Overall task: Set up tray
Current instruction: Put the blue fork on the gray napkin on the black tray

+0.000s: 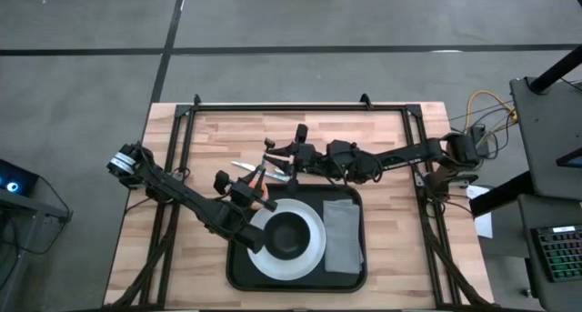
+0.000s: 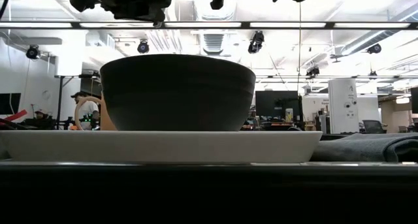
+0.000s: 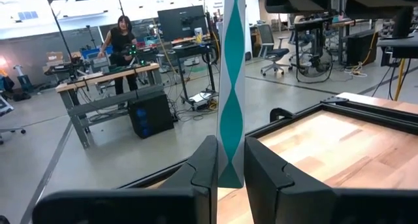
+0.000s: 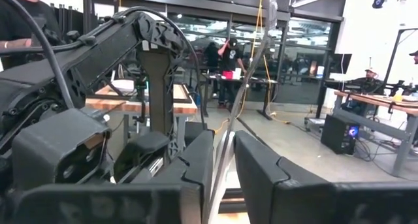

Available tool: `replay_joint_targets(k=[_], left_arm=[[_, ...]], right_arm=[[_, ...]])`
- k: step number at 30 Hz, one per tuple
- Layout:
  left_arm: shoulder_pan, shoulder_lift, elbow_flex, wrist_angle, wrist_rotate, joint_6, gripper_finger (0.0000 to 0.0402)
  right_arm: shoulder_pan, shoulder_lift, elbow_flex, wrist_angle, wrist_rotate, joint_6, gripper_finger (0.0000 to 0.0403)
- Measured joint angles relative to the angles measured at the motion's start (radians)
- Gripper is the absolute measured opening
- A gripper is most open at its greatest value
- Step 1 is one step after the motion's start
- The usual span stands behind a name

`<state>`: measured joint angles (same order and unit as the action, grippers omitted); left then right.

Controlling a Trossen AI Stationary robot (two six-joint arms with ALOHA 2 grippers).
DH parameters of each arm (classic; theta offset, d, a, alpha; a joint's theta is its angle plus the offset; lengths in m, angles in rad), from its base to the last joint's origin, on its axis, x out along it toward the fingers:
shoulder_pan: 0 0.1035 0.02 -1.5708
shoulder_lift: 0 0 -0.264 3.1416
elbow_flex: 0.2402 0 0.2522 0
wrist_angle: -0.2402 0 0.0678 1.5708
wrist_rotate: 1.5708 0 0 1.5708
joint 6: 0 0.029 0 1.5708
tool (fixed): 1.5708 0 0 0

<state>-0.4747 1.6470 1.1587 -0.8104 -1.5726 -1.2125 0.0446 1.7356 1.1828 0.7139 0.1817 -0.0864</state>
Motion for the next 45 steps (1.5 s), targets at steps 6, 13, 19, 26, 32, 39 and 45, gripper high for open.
replay_joint_targets(k=[6, 13, 19, 26, 32, 39, 45], left_arm=[[-0.002, 0.0, 0.0, 0.005, 0.001, 0.007, 0.003], [-0.002, 0.0, 0.0, 0.001, 0.001, 0.012, 0.003], [0.0, 0.0, -0.001, 0.005, 0.002, 0.008, 0.0036], [-0.009, -0.005, 0.0, -0.035, 0.003, 0.018, 0.0122], [-0.009, -0.036, 0.0, -0.092, 0.024, 0.028, 0.0193], [-0.01, -0.066, 0.0, -0.164, 0.06, 0.1, 0.0235], [-0.009, -0.066, 0.0, -0.163, 0.102, 0.217, 0.0237]], right_arm=[[-0.009, 0.062, 0.053, -0.036, 0.0, 0.004, 0.0071], [-0.008, 0.077, 0.133, -0.2, 0.012, -0.022, 0.0022], [-0.008, 0.074, 0.157, -0.264, 0.012, -0.017, 0.0019], [-0.019, -0.021, 0.129, -0.408, 0.064, -0.014, 0.0017], [-0.013, -0.231, 0.028, -0.606, 0.135, 0.079, 0.0017], [0.022, -0.466, -0.301, -0.682, 0.062, 0.489, 0.0017], [0.073, -0.552, -0.587, -0.444, -0.101, 0.813, 0.0017]])
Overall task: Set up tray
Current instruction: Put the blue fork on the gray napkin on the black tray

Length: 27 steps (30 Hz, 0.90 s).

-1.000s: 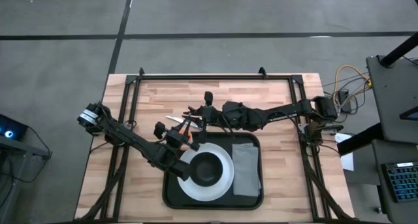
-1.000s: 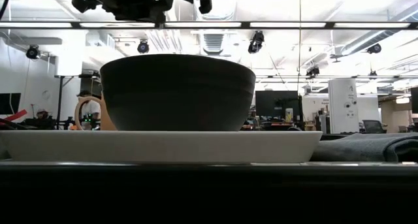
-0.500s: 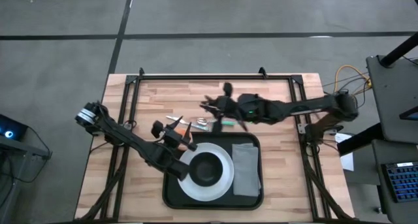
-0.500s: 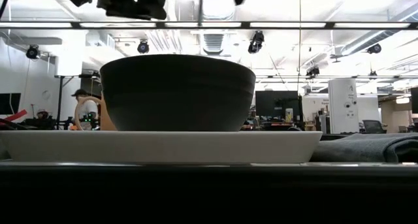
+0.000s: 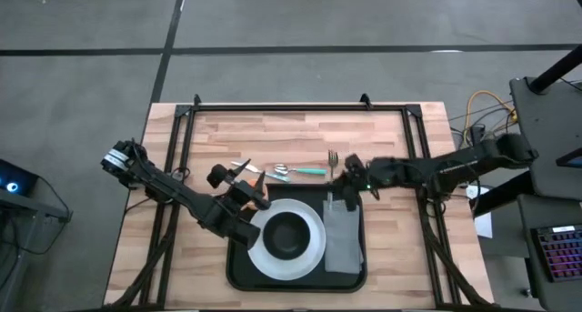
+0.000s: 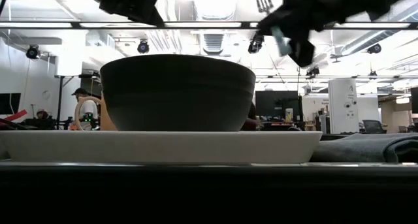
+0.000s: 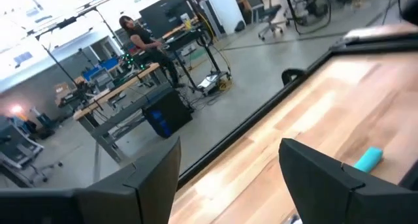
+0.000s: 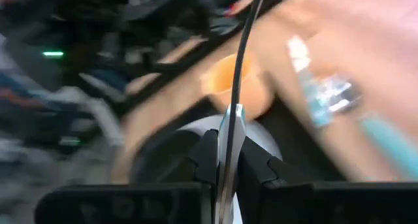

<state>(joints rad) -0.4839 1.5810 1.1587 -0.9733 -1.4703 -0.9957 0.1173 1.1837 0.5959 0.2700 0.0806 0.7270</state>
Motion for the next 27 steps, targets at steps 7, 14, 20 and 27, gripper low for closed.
replay_joint_targets(k=[7, 14, 20, 27], left_arm=[[0.0, 0.0, 0.0, 0.001, 0.013, 0.048, 0.0238], [0.0, 0.0, 0.0, 0.003, 0.013, 0.046, 0.0238], [0.0, 0.001, 0.0, 0.004, 0.023, 0.045, 0.0238], [0.0, 0.001, -0.002, 0.011, 0.027, 0.044, 0.0238]], right_arm=[[0.136, 0.021, -0.195, 0.21, 0.008, 0.319, 0.0017], [0.294, 0.129, -0.257, 0.446, 0.155, 0.584, 0.0017], [0.415, 0.276, -0.188, 0.404, 0.22, 0.837, 0.0017], [0.444, 0.432, -0.067, 0.401, 0.149, 0.966, 0.0017]])
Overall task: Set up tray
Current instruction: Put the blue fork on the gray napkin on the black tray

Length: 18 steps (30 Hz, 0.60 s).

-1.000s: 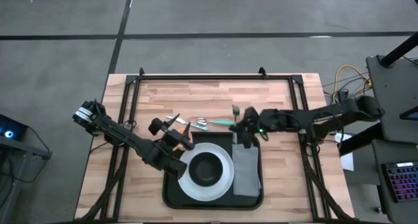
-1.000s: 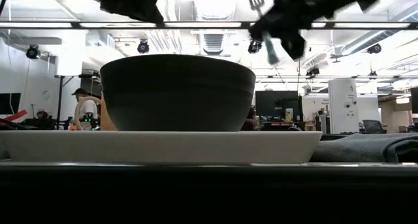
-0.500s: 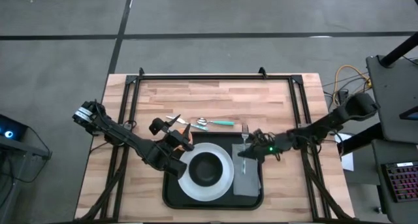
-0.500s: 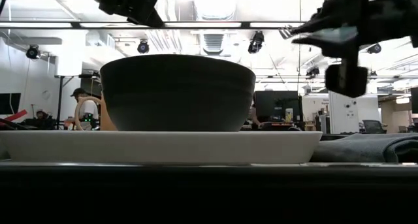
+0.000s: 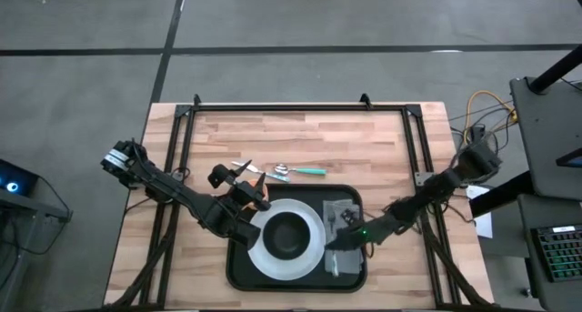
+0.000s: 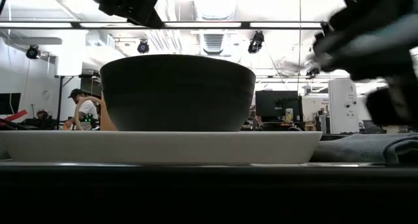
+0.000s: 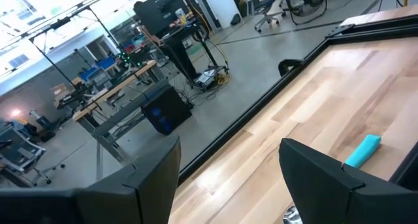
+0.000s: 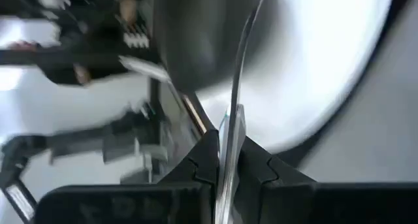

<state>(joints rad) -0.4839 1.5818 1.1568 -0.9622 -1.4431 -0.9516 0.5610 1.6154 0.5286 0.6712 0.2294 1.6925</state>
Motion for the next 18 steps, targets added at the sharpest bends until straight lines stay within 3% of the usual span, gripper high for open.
replay_joint_targets(k=[4, 18], left_arm=[[0.0, 0.0, 0.0, 0.002, 0.003, -0.004, 0.0238], [-0.018, 0.0, 0.0, 0.005, 0.011, -0.004, 0.0238]], right_arm=[[-0.002, 0.059, 0.031, -0.035, -0.076, 0.076, 0.0017], [-0.043, 0.021, 0.136, -0.493, -0.025, 0.081, 0.0017]])
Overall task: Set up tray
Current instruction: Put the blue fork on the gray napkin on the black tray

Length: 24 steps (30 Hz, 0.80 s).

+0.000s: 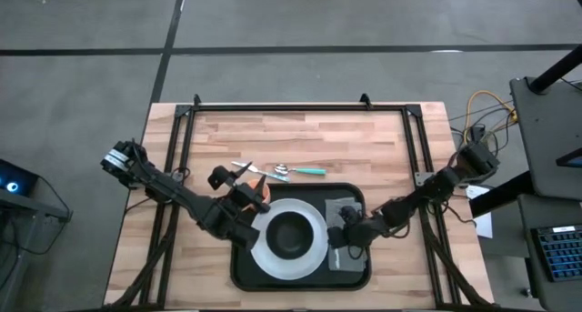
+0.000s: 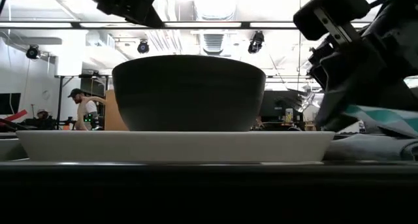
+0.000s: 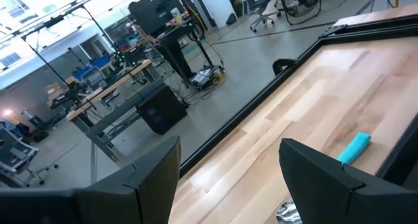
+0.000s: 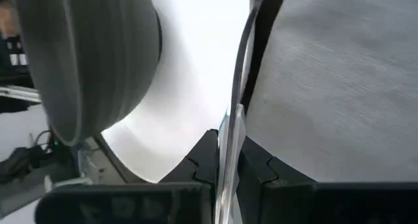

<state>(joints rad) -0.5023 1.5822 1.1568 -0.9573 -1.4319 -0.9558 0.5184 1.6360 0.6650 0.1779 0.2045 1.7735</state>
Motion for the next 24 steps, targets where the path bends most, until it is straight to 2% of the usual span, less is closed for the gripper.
replay_joint_targets(k=[6, 14, 18, 24], left_arm=[[-0.011, 0.0, -0.003, -0.003, 0.02, 0.013, 0.0238], [-0.018, 0.0, -0.036, -0.003, 0.046, -0.01, 0.0238], [-0.023, 0.0, -0.04, -0.004, 0.047, -0.025, 0.0238], [-0.032, 0.0, -0.026, -0.004, 0.047, -0.006, 0.0238]], right_arm=[[-0.017, -0.031, 0.061, -0.039, -0.031, -0.028, 0.0017], [-0.005, -0.119, 0.123, -0.398, -0.045, -0.045, 0.0017], [-0.004, -0.096, 0.095, -0.381, -0.048, -0.055, 0.0017], [-0.007, -0.05, 0.048, -0.203, -0.046, -0.081, 0.0017]])
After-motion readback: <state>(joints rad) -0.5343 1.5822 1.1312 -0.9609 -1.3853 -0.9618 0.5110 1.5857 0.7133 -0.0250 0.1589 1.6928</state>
